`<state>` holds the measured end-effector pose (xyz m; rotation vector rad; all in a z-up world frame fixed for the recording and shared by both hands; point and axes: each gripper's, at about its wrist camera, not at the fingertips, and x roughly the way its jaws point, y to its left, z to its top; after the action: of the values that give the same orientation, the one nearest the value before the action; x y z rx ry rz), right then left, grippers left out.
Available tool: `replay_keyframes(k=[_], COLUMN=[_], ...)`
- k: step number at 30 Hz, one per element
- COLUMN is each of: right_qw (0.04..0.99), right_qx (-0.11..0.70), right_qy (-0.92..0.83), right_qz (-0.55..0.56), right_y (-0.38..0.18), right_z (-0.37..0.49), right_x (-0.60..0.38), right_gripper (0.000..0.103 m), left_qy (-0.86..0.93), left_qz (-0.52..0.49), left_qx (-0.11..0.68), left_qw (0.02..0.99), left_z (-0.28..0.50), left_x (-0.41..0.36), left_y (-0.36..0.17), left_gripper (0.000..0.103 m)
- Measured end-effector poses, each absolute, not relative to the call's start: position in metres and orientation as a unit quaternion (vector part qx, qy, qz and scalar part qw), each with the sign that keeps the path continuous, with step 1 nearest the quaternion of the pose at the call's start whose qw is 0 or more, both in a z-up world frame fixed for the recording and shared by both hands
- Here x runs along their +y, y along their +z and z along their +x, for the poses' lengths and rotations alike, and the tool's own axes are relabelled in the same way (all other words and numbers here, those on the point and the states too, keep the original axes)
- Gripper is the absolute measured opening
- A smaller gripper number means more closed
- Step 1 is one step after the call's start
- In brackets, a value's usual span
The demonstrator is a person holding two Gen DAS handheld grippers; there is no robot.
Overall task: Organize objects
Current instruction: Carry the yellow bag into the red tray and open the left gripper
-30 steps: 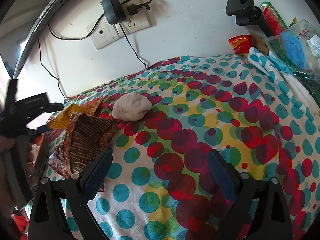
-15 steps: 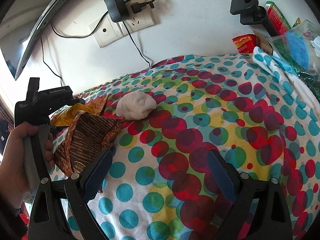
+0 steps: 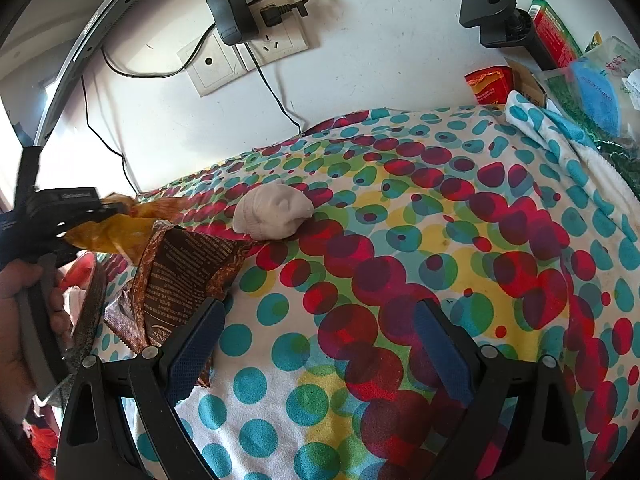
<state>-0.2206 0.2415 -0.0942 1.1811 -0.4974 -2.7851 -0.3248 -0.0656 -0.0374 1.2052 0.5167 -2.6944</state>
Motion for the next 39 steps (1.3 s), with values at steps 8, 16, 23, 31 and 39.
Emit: replay_keyframes(k=[8,16,23,31,39], right_qw=[0.038,0.042,0.043,0.044,0.045], right_qx=[-0.162,-0.166,-0.166,-0.166,-0.165], right_qy=[-0.907,-0.907,-0.907,-0.907,-0.907], right_qz=[0.386,0.385,0.385,0.386,0.386], right_y=[-0.094,-0.094,-0.094,-0.095,-0.095], right_z=[-0.221,-0.222,-0.222,-0.222,-0.222], right_x=[0.242,0.244,0.244,0.244,0.244], right_gripper=[0.095,0.099,0.099,0.099,0.099], left_qy=[-0.91,-0.915,-0.918,-0.916,-0.909], left_qz=[0.392,0.385,0.374,0.367,0.372], left_qx=[0.092,0.022,0.004,-0.002,0.002], left_qw=[0.101,0.117,0.133,0.16,0.188], left_z=[-0.293,-0.253,-0.229,-0.214,-0.205], left_x=[-0.079,-0.087,-0.102,-0.128,-0.156], left_y=[-0.015,-0.006,0.007,0.016,0.011], left_gripper=[0.03,0.03,0.03,0.03,0.03])
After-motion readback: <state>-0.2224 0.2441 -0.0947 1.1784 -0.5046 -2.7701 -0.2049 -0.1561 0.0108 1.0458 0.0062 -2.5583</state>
